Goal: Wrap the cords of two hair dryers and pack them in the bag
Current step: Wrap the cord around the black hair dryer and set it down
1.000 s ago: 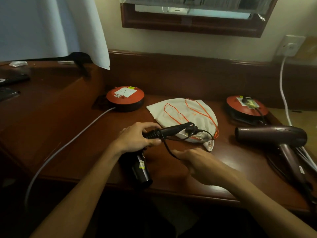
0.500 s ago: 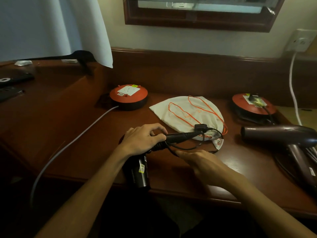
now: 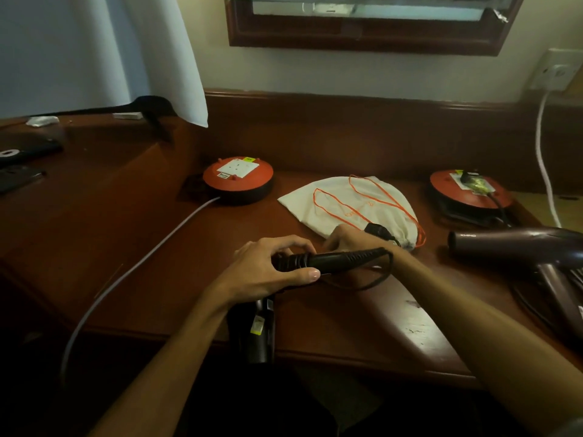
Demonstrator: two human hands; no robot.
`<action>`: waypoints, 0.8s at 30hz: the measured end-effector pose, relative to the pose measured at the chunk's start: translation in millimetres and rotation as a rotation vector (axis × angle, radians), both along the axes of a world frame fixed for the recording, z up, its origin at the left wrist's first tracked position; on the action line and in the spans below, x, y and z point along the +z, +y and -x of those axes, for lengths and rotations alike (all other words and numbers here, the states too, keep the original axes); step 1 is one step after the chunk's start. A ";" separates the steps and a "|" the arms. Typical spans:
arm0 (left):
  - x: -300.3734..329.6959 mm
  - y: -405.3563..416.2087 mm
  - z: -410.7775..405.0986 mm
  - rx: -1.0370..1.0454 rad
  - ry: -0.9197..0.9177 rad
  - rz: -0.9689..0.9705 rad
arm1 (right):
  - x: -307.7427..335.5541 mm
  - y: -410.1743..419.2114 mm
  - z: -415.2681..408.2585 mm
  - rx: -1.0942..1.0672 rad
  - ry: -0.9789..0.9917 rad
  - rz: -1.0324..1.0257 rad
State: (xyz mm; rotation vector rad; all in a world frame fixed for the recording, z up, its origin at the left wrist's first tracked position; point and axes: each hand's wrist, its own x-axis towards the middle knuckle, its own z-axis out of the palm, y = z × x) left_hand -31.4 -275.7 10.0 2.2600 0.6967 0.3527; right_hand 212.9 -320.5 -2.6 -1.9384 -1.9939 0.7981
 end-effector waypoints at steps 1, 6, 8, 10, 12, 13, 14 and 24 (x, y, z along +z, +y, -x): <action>-1.0 2.4 0.3 -0.003 0.016 -0.012 | 5.5 4.3 0.4 -0.014 0.006 -0.034; -12.8 6.2 -14.8 0.000 0.205 -0.187 | 37.0 10.3 8.7 0.020 -0.198 -0.061; -16.0 4.7 -23.6 0.019 0.256 -0.248 | 52.8 9.2 15.0 0.058 -0.251 -0.086; -17.7 1.3 -31.0 0.012 0.293 -0.336 | 67.5 4.9 26.9 0.120 -0.302 -0.081; -19.2 -0.2 -33.6 0.011 0.278 -0.405 | 76.2 -4.4 41.2 0.170 -0.376 -0.046; -19.7 0.7 -32.9 0.013 0.251 -0.424 | 79.8 -10.8 47.1 0.176 -0.407 -0.043; -19.7 2.4 -31.2 0.019 0.217 -0.439 | 84.0 -17.1 52.1 0.175 -0.433 -0.051; -3.0 30.7 -2.5 0.200 0.126 -0.230 | 83.4 -53.7 61.5 0.175 -0.351 -0.104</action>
